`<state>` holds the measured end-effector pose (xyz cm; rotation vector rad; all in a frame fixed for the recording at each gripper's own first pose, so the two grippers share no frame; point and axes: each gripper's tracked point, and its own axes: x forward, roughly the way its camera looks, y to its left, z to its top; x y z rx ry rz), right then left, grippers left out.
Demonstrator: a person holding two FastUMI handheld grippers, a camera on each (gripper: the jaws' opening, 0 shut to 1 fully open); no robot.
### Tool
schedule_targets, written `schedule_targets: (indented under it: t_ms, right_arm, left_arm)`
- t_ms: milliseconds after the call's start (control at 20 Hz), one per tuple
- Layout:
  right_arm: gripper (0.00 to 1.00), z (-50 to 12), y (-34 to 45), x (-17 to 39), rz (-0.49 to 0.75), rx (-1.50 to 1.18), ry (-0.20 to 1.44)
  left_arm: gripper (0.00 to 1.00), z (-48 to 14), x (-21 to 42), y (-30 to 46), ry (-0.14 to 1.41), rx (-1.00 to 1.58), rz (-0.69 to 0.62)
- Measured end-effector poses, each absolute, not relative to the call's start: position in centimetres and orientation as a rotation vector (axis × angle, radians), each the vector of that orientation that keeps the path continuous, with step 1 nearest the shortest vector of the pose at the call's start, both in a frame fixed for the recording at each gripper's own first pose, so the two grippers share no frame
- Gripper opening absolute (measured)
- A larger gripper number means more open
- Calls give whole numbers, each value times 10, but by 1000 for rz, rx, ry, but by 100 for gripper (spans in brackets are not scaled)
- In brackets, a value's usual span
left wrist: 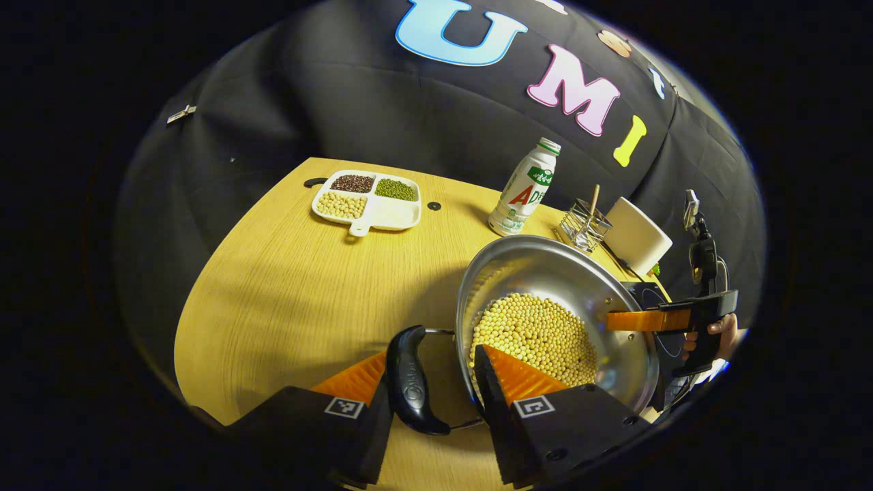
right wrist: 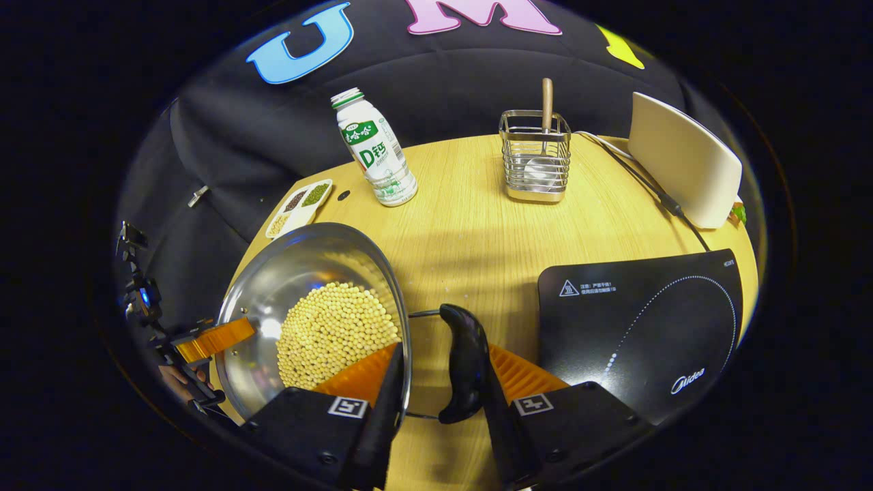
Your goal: First push the handle of the pot to place it horizontally, then grasp the pot with both hands and set it on the induction cooktop.
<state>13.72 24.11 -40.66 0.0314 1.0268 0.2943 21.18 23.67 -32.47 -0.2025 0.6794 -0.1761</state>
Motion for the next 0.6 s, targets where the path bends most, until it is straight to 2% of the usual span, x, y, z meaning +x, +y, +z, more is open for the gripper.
schedule_targets:
  t_ms: [200,400,600]
  right_arm:
    - [52,-407,242,135,263,55,1042]
    - [52,-408,246,126,282,21,1038]
    - [52,-392,244,109,303,23,1027]
  left_arm:
    - [59,-326,212,239,680,-219,-151]
    - [53,-325,200,240,700,-225,-124]
    - [52,-311,180,238,701,-224,-104]
